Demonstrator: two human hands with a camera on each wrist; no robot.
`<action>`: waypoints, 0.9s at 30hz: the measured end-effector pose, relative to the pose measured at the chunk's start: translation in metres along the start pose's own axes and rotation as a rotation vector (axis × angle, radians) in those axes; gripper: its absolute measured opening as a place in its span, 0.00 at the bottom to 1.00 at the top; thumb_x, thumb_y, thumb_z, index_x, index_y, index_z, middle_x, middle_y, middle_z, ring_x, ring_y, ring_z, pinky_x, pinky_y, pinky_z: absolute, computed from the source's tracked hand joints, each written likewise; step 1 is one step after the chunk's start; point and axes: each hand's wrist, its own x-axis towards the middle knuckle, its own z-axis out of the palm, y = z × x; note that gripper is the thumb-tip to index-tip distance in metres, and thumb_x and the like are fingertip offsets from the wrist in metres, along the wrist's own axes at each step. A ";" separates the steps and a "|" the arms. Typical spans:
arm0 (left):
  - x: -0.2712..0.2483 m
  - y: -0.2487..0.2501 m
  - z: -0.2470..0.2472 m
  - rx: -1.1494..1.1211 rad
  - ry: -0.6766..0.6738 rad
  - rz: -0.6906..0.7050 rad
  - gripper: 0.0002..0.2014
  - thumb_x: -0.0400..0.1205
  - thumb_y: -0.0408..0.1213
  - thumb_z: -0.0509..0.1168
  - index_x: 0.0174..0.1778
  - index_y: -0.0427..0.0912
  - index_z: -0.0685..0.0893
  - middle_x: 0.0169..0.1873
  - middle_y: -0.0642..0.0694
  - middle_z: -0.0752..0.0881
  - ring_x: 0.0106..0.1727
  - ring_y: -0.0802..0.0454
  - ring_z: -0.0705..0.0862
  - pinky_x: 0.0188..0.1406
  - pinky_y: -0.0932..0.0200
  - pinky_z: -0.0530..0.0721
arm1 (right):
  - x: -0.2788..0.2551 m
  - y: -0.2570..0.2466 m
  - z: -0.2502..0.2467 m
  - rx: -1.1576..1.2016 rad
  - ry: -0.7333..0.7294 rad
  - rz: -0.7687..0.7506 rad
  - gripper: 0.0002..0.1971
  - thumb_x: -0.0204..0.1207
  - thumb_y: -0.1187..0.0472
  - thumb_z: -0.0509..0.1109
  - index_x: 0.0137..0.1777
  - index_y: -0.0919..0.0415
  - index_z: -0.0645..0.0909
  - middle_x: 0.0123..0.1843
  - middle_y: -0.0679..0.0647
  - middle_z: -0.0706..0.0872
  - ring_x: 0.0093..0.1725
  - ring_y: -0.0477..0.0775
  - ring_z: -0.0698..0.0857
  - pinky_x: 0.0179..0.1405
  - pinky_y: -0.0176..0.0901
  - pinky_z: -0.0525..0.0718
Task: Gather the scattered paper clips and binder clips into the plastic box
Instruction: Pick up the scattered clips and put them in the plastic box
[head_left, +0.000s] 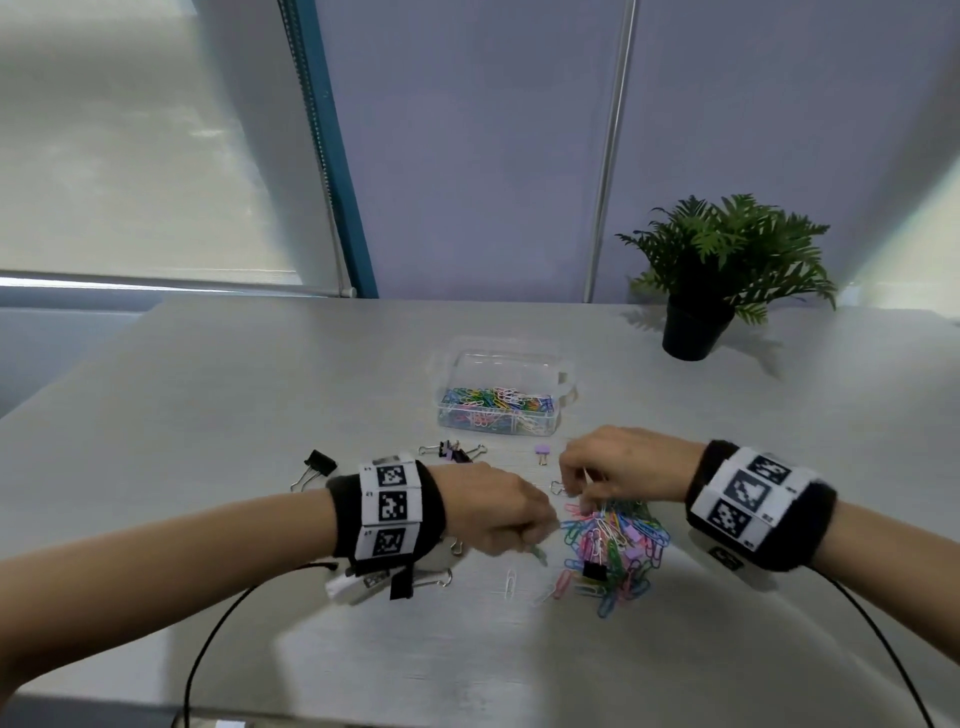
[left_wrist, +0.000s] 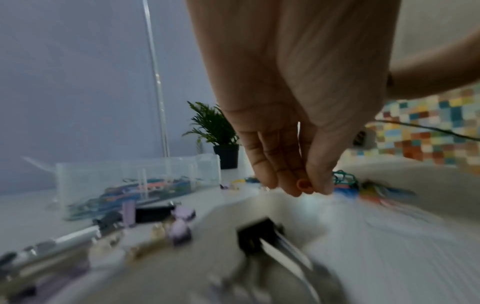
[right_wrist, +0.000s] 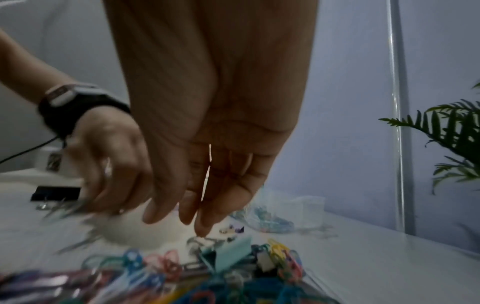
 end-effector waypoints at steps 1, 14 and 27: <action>-0.002 -0.004 -0.006 -0.037 0.039 -0.025 0.05 0.77 0.30 0.62 0.48 0.38 0.78 0.49 0.42 0.82 0.48 0.45 0.79 0.40 0.58 0.73 | -0.001 0.000 0.004 -0.026 -0.024 0.017 0.10 0.74 0.54 0.70 0.52 0.57 0.79 0.49 0.49 0.82 0.45 0.46 0.75 0.44 0.41 0.74; 0.022 -0.102 -0.084 0.056 0.132 -0.489 0.10 0.78 0.27 0.64 0.55 0.33 0.82 0.53 0.38 0.87 0.55 0.43 0.83 0.53 0.56 0.78 | 0.016 -0.010 0.019 -0.061 -0.049 0.013 0.09 0.71 0.62 0.72 0.49 0.59 0.77 0.52 0.55 0.84 0.49 0.53 0.78 0.39 0.41 0.66; -0.004 -0.030 -0.044 0.070 0.075 0.001 0.09 0.80 0.27 0.62 0.53 0.37 0.85 0.49 0.40 0.86 0.49 0.44 0.83 0.48 0.58 0.76 | 0.013 -0.011 0.017 -0.012 -0.004 0.001 0.06 0.73 0.65 0.64 0.46 0.59 0.82 0.45 0.54 0.86 0.43 0.52 0.79 0.38 0.38 0.71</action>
